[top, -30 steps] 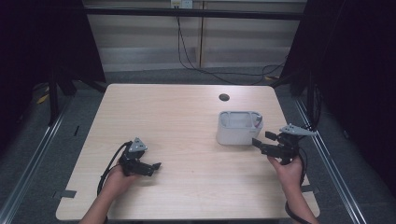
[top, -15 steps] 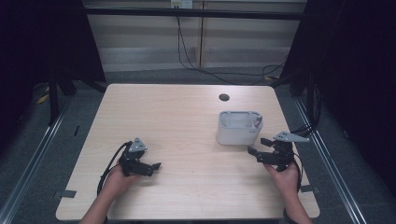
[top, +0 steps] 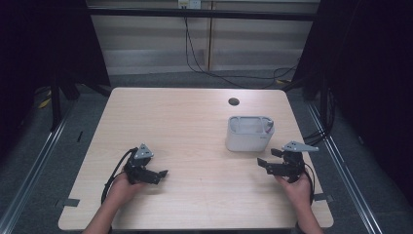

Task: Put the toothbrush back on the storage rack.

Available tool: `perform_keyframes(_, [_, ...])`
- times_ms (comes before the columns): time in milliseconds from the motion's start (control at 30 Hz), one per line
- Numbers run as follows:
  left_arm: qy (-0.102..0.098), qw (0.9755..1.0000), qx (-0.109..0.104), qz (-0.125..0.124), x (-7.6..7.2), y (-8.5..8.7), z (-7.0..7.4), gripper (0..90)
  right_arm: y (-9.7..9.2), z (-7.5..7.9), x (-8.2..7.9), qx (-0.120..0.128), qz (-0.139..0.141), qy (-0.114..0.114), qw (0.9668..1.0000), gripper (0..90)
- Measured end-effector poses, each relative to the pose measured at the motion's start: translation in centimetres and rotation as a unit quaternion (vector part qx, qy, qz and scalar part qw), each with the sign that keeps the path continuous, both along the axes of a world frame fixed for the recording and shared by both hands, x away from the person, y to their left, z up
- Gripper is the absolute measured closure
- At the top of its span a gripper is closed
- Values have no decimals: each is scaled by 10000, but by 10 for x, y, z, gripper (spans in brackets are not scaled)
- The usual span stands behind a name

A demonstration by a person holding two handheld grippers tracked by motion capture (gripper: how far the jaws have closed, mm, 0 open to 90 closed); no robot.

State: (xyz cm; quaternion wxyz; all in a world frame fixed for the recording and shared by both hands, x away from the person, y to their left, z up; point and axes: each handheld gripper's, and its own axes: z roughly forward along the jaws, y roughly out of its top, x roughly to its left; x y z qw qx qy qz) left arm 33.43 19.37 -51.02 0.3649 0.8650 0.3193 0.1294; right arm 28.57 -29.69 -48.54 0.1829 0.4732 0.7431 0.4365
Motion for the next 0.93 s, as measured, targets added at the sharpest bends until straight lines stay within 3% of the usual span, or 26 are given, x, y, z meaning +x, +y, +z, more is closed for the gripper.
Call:
perform_keyframes(100, [11, 10000, -10, 2, 0, 0, 0, 76, 2, -1, 0, -8, 3, 36, 10000, 234])
perform_keyframes(300, [13, 10000, 4, 4, 0, 0, 0, 76, 4, -8, 1, -266, 95, 152, 9995, 232])
perform_keyframes(633, [15, 10000, -4, 9, 0, 0, 0, 76, 5, -16, 2, -390, 204, 334, 9985, 239])
perform_keyframes(933, [15, 10000, -1, 6, 0, 0, 0, 76, 5, -15, 2, -399, 219, 292, 9985, 242])
